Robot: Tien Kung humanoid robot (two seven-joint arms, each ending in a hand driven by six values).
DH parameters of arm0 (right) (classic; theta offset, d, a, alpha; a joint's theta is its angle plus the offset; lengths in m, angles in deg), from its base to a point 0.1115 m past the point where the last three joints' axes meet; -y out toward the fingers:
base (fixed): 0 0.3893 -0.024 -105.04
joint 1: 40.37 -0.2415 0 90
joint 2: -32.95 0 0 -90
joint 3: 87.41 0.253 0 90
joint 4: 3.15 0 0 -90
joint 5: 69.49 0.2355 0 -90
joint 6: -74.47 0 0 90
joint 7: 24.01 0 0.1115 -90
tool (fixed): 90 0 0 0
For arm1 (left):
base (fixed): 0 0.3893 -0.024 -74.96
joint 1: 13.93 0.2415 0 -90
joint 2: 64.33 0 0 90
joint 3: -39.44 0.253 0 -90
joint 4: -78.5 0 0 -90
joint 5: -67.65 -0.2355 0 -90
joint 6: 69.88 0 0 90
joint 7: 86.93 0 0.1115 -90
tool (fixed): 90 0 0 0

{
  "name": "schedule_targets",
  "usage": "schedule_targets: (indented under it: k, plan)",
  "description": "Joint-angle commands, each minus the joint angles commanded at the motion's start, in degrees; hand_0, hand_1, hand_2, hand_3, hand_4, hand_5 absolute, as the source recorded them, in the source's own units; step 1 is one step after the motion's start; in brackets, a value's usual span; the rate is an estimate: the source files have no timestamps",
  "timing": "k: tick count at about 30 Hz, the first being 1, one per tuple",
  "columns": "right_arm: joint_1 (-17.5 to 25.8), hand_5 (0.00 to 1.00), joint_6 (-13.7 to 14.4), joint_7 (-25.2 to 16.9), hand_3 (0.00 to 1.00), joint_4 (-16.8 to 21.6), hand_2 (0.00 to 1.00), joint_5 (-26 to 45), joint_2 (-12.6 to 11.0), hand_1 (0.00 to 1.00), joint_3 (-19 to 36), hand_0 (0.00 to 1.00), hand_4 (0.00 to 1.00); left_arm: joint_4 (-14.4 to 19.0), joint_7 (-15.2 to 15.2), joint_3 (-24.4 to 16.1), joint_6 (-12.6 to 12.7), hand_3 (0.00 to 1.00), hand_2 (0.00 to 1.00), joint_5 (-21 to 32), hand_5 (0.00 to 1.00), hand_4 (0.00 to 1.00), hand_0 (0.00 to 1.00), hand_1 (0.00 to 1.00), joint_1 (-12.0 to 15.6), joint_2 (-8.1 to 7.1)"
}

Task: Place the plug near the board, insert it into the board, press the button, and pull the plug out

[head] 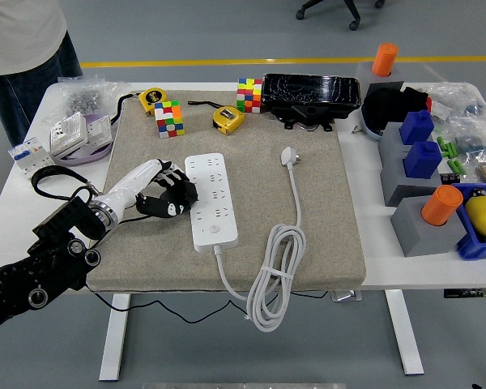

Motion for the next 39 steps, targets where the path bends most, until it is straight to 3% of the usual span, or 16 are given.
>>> schedule_targets:
  k: [2, 3, 13, 14, 15, 20, 21, 27, 31, 39]
  plan:
    - [-0.05, 0.515, 0.02, -0.02, 0.565, 0.04, 0.668, 0.01, 0.02, 0.676, 0.05, 0.672, 0.918, 0.09, 0.09, -0.09, 0.09, 0.708, 0.702, 0.01, 0.040, 0.977, 0.679, 0.699, 0.09, 0.00]
    - [-0.06, 0.516, 0.01, -0.02, 0.565, 0.05, 0.668, 0.01, 0.03, 0.676, 0.05, 0.671, 0.919, 0.14, 0.15, -0.14, 0.16, 0.766, 0.737, 0.04, 0.118, 0.998, 0.695, 0.715, 0.13, -0.01]
    - [0.15, 0.515, 0.00, 0.01, 0.564, 0.00, 0.668, -0.02, 0.24, 0.675, 0.33, 0.671, 0.918, 3.12, 0.87, -3.56, 0.97, 0.775, 0.727, -0.30, 0.147, 0.998, 0.689, 0.709, 2.04, -0.02]
    - [0.17, 0.515, 0.00, 0.01, 0.564, -0.01, 0.668, -0.02, 0.27, 0.675, 0.41, 0.671, 0.918, 4.06, 1.01, -4.49, 1.47, 0.775, 0.727, -0.31, 0.147, 0.998, 0.689, 0.709, 2.61, -0.04]
    - [0.19, 0.515, -0.01, 0.01, 0.565, -0.01, 0.668, -0.03, 0.28, 0.676, 0.44, 0.672, 0.919, 5.35, 1.08, -5.65, 2.23, 0.751, 0.716, -0.14, 0.242, 0.998, 0.661, 0.692, 3.44, -0.14]
    - [0.23, 0.515, 0.00, -0.01, 0.565, 0.02, 0.668, -0.11, 0.37, 0.676, 0.71, 0.672, 0.919, 11.85, 0.02, -9.35, 4.99, 0.751, 0.716, -0.08, 0.242, 0.998, 0.661, 0.692, 7.15, -1.42]
    - [0.22, 0.515, 0.00, -0.01, 0.565, 0.01, 0.668, -0.13, 0.38, 0.676, 0.75, 0.671, 0.919, 13.45, -0.54, -9.97, 5.35, 0.649, 0.698, -0.63, 0.362, 0.863, 0.670, 0.679, 8.06, -1.85]
    - [0.11, 0.515, -0.02, -0.03, 0.565, 0.01, 0.668, -0.19, 0.62, 0.676, 0.91, 0.671, 0.919, 20.76, -4.22, -11.91, 5.47, 0.657, 0.712, -4.48, 0.367, 0.842, 0.699, 0.694, 13.08, -4.68]
    - [-0.21, 0.515, -0.04, -0.02, 0.565, 0.01, 0.668, -0.23, 0.52, 0.676, 0.76, 0.671, 0.919, 22.02, -5.76, -12.04, 4.69, 0.657, 0.712, -4.98, 0.367, 0.842, 0.699, 0.694, 14.27, -5.52]
    - [-0.69, 0.515, 0.05, -0.06, 0.563, 0.26, 0.668, -0.37, -0.29, 0.675, 0.66, 0.671, 0.919, 21.35, -7.95, -11.01, 2.55, 0.660, 0.730, -4.69, 0.370, 0.803, 0.723, 0.719, 13.50, -5.33]
